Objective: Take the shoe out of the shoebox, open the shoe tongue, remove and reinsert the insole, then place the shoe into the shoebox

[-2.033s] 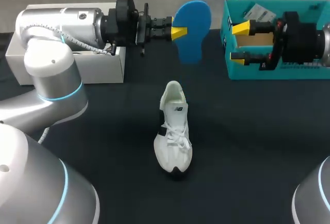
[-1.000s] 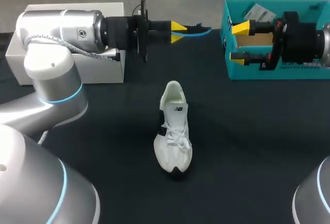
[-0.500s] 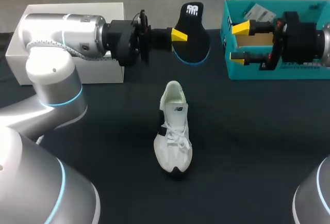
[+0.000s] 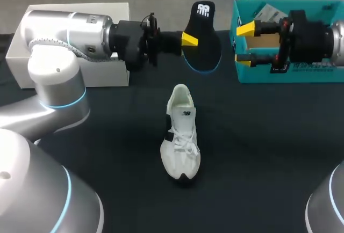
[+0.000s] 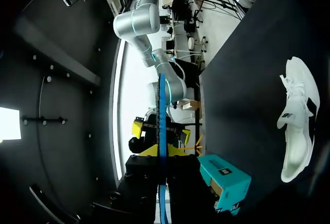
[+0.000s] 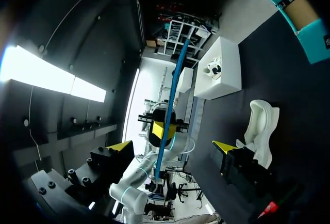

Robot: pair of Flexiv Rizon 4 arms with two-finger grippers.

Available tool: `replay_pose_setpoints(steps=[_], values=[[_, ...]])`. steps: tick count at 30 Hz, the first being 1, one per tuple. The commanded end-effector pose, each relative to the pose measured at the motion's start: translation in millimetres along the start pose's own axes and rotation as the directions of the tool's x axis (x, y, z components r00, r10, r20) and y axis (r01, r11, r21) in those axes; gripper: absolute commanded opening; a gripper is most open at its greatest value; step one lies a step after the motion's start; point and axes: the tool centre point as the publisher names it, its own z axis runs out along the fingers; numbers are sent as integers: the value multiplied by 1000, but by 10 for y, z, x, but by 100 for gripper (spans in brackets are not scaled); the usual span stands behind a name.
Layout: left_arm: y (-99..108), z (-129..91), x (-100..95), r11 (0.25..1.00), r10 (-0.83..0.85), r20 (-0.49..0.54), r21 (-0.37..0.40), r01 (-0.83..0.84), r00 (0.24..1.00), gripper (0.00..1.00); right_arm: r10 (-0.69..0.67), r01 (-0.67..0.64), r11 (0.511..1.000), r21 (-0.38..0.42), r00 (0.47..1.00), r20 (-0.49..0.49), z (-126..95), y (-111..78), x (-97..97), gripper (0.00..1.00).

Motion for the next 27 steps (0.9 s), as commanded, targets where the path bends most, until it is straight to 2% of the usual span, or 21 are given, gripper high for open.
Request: replay_pose_setpoints(steps=[1, 8, 9, 12, 13, 18, 27], values=[[43, 90, 18, 1000, 6, -12, 5, -6, 1000, 0, 2, -2, 1000, 12, 1000, 2, 119, 93, -18, 100], [64, 215, 83, 1000, 4, -23, 20, -3, 1000, 0, -2, 2, 1000, 26, 1000, -4, 228, 128, -1, 100], [70, 231, 91, 1000, 3, -23, 21, -3, 1000, 0, -1, 2, 1000, 26, 1000, -5, 232, 130, -1, 95], [83, 264, 103, 1000, 5, -22, 22, -4, 1000, 0, -2, 2, 1000, 24, 1000, -10, 251, 132, 3, 51], [85, 276, 104, 1000, 6, -20, 23, -5, 1000, 0, -1, 1, 1000, 25, 1000, -11, 264, 132, 4, 49], [62, 316, 96, 999, 35, -18, 28, -34, 999, 0, 7, -7, 999, 33, 1000, -14, 295, 131, -12, 42], [75, 329, 111, 999, 36, -5, 11, -36, 999, 0, 15, -14, 999, 50, 1000, -23, 363, 122, -13, 39]])
